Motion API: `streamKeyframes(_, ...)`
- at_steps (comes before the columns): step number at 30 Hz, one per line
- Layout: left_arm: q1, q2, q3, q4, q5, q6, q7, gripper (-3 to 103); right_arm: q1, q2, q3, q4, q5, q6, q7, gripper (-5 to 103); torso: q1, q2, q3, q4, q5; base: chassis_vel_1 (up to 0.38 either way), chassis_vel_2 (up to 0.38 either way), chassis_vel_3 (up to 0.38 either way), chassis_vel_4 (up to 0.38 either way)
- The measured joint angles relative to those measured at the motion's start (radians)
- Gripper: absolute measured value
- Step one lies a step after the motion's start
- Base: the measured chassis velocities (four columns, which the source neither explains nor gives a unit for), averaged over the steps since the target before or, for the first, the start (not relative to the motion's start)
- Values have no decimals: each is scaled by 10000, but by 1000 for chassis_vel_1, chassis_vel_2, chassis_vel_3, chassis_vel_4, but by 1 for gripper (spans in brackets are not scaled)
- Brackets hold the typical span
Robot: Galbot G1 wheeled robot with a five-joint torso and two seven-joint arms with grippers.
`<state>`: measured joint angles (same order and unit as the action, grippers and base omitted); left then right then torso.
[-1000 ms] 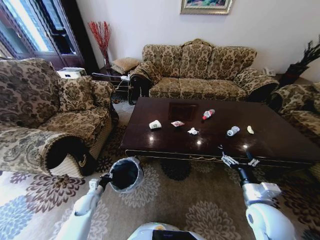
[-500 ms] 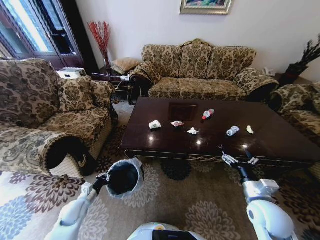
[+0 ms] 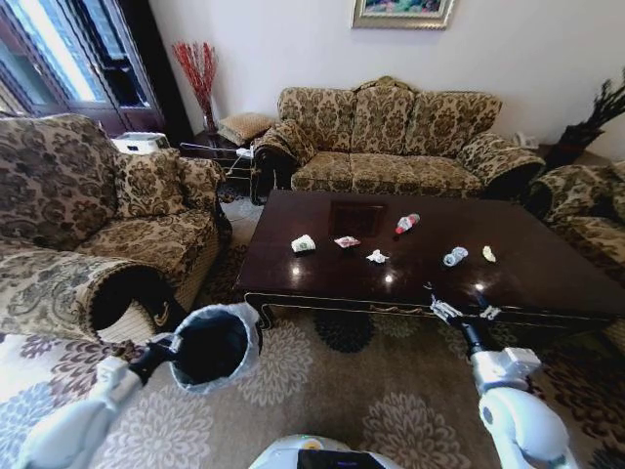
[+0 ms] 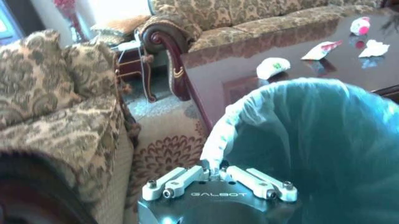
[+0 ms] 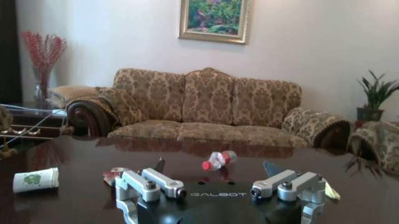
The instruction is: Move to the front of the table and place the trash on the table into the trash bin.
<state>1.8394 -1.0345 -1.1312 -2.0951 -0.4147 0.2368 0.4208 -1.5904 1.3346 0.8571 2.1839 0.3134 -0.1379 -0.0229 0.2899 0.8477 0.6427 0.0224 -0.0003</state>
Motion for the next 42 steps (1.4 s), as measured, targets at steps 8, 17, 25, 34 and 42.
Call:
streamKeyframes(8, -65, 318, -1071, -2134, -1156, 1294, -133, 0, 190, 24, 37, -131, 128, 37, -28, 100, 0, 1, 0, 0, 5, 0, 0, 0, 0)
streamKeyframes(17, -2557, 82, 684, -2781, -3095, 1913, -4182, 0, 363, -479, -27, 569, 378, -279, 28, 100, 1, 0, 2, -3, 1, 0, 0, 0, 0)
streamKeyframes(25, -3854, -34, 1866, -1888, -3236, 1571, -4954, 0, 416, -975, -286, 1348, 493, -891, -22, 100, 1, 1, 1, 1, 5, 0, 0, 0, 0)
streamKeyframes(34, -4835, -452, 2984, -1209, -2590, 1187, -6187, 0, 1002, -1813, -796, 1733, 1132, -1655, 238, 100, 1, 0, 1, 3, 5, 0, 0, 0, 0)
streamKeyframes(42, -4953, -599, 3208, -756, -1998, 1037, -6140, 0, 1394, -1787, -1589, 1297, 937, -1820, 269, 100, -3, 1, -1, 2, 2, -32, 41, 27, -36)
